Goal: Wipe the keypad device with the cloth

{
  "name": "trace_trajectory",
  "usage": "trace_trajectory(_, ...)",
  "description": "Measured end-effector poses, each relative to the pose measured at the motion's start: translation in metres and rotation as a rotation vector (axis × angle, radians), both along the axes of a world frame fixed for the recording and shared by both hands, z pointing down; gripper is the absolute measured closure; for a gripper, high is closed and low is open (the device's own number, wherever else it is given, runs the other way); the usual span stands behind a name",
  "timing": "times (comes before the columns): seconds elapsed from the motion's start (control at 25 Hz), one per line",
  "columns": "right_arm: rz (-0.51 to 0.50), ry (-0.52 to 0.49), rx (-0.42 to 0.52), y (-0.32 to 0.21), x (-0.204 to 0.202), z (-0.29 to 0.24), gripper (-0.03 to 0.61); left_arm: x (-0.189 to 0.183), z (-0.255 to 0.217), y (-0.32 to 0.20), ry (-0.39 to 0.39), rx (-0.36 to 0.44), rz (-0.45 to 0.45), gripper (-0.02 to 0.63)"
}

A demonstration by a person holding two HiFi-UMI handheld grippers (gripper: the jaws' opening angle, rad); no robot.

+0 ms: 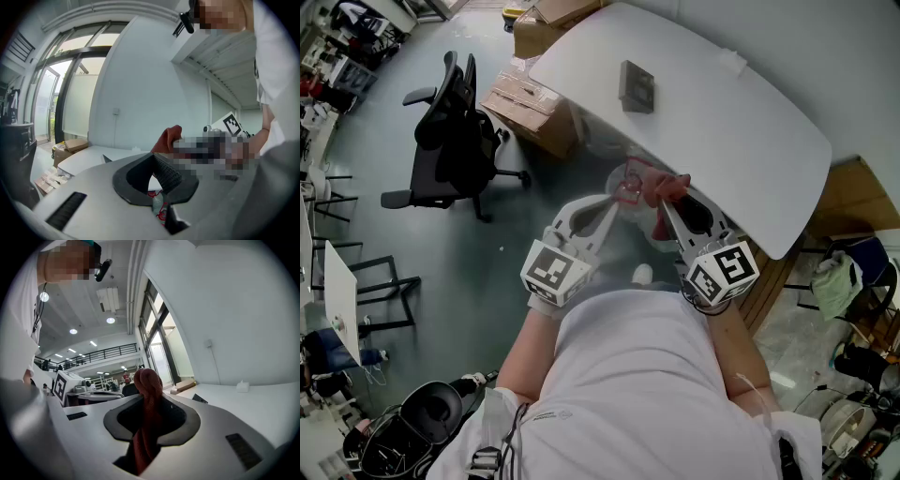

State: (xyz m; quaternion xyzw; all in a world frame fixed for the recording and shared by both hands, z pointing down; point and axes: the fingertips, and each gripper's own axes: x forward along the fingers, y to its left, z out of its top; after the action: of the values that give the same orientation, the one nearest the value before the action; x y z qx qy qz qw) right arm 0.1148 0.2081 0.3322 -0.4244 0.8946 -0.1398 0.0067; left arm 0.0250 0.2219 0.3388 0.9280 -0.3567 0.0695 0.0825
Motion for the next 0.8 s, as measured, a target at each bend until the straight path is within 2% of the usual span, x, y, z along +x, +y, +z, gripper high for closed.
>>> trace_trajectory(0.48,-0.019,-0.017,-0.007,0.006,0.019,0.006,0.491,0.019,0.007,0.012,-0.021,-0.016,-0.03,0.603)
trace_trajectory(0.8,0.012,-0.029,-0.009,-0.006,0.027,0.005,0.491,0.021,0.009,0.004,-0.026,-0.019,-0.02,0.603)
